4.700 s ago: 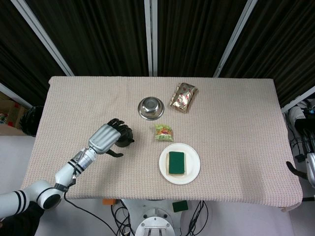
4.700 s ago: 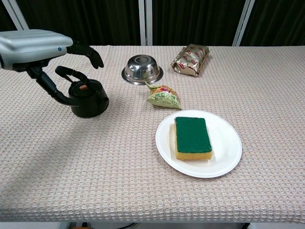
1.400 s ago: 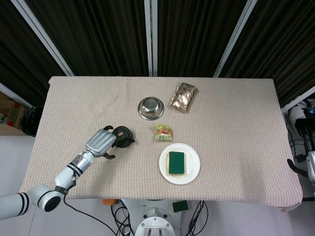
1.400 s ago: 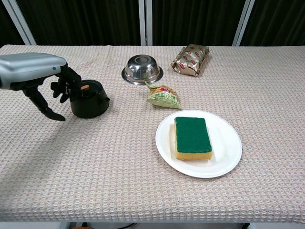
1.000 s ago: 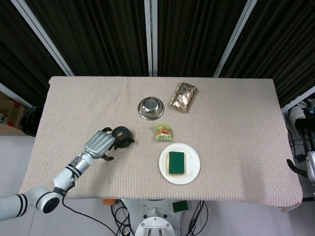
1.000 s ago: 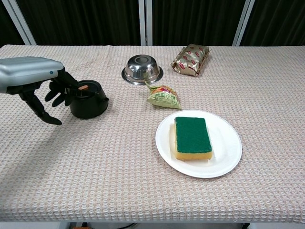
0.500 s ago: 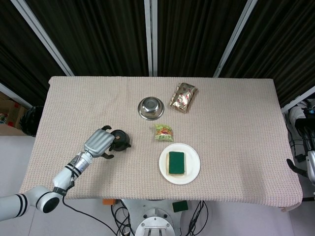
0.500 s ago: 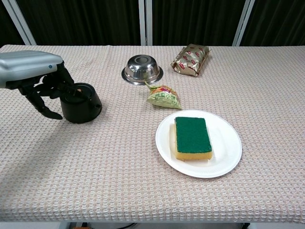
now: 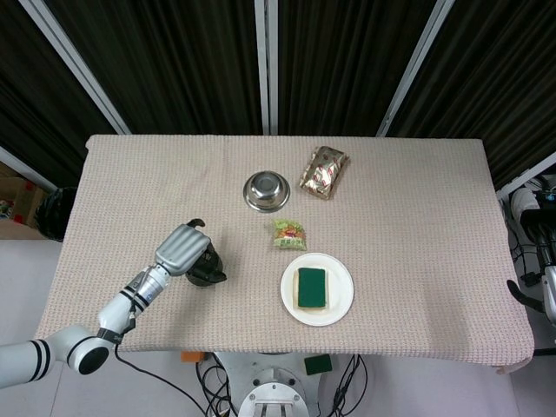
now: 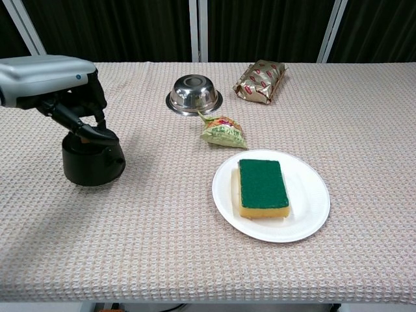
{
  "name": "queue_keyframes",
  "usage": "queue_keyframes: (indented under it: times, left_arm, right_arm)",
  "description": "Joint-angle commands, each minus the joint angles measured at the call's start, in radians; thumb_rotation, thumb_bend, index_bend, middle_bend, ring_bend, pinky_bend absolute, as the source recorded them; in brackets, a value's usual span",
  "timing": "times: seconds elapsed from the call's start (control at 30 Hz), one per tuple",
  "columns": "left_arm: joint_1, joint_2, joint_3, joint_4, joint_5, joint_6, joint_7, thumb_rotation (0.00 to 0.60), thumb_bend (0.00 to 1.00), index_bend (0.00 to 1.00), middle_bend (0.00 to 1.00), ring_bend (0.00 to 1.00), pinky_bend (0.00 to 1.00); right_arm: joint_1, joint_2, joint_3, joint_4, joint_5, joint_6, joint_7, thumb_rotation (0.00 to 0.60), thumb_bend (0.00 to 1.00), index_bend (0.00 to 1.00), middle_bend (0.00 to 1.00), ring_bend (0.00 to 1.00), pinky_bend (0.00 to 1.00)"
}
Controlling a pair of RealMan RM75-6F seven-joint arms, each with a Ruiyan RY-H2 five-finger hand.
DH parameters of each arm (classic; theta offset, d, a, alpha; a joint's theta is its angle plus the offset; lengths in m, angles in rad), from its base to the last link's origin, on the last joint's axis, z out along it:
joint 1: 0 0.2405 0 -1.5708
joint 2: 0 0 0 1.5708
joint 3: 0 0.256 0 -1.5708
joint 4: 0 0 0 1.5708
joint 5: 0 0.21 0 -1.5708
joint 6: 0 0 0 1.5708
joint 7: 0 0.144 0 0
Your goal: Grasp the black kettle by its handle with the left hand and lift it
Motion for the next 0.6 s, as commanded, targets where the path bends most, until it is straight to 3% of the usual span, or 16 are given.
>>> queue_keyframes:
  times: [0.03,0.1,0.23,0.47,0.6]
  left_arm:
    - [0.001,0.0,-0.011,-0.013,-0.007,0.019,0.018,0.268,0.0,0.95,1.0,0.93,0.26]
    - [0.007,-0.007,-0.02,-0.019,-0.011,0.041,0.022,0.269,0.0,0.96,1.0,0.94,0.26]
    - [0.017,-0.026,-0.029,-0.012,-0.001,0.074,-0.002,0.336,0.0,0.96,1.0,0.94,0.3]
    - [0.022,-0.046,-0.032,0.019,0.033,0.108,-0.022,0.348,0.0,0.95,1.0,0.92,0.56]
    - [0.025,-0.053,-0.032,0.028,0.04,0.118,-0.022,0.347,0.0,0.95,1.0,0.93,0.63]
  right_arm:
    - [0.0,0.001,0.0,0.0,0.0,-0.001,0.002,0.6,0.21,0.0,0.0,0.0,0.0]
    - [0.001,0.002,0.0,0.0,0.001,-0.003,0.006,0.6,0.21,0.0,0.0,0.0,0.0]
    - [0.001,0.003,0.0,0.001,0.0,-0.004,0.009,0.6,0.21,0.0,0.0,0.0,0.0]
    - [0.001,0.004,0.0,0.002,-0.004,-0.002,0.015,0.6,0.21,0.0,0.0,0.0,0.0]
    - [0.001,0.003,-0.001,0.004,-0.006,-0.002,0.016,0.6,0.21,0.0,0.0,0.0,0.0]
